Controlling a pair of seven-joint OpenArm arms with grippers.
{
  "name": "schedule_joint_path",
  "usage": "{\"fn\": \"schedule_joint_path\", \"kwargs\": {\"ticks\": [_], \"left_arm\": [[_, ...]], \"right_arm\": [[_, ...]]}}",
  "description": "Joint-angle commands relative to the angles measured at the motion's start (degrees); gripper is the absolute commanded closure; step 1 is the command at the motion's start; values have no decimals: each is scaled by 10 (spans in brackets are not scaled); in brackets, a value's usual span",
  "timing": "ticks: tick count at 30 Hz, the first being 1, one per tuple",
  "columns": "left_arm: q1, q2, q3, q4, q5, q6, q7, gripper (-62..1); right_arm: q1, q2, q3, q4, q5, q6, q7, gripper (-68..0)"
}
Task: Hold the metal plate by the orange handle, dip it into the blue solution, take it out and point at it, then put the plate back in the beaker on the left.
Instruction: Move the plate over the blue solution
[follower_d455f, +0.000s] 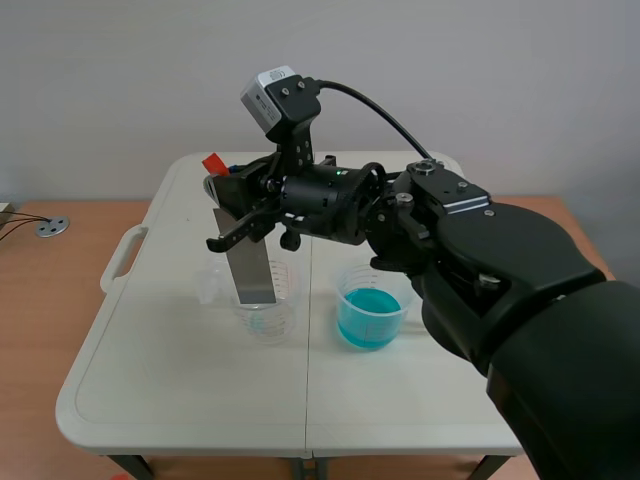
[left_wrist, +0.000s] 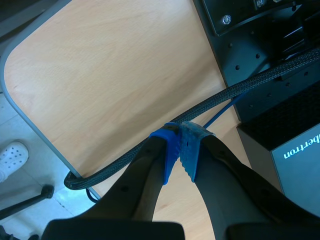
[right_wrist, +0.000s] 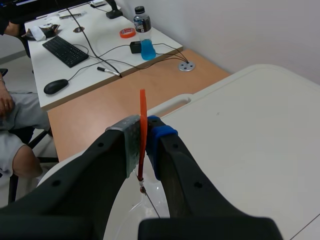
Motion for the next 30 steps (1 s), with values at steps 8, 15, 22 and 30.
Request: {"fn": "schedule_joint_path", "kwargs": {"ticks": [8,15,22,30], "left_arm": [[-7,-9,-3,5,-2,-5,-5,-6],[-22,-38,-3,5,-13,-5,-20,-6],[-22,-83,-4,5,-82,-5,-51,-6],[-22,-147,-5,5,-189,-5,-51,-6]], "right_arm": [[-9,18,1,96,9,-3,1,-13],[-20,27,1,160,9,-4,-25,-13],[-38,27,17,225,9,-5,-51,-13],[-60,29,46,294,9,-4,-77,-13]]}}
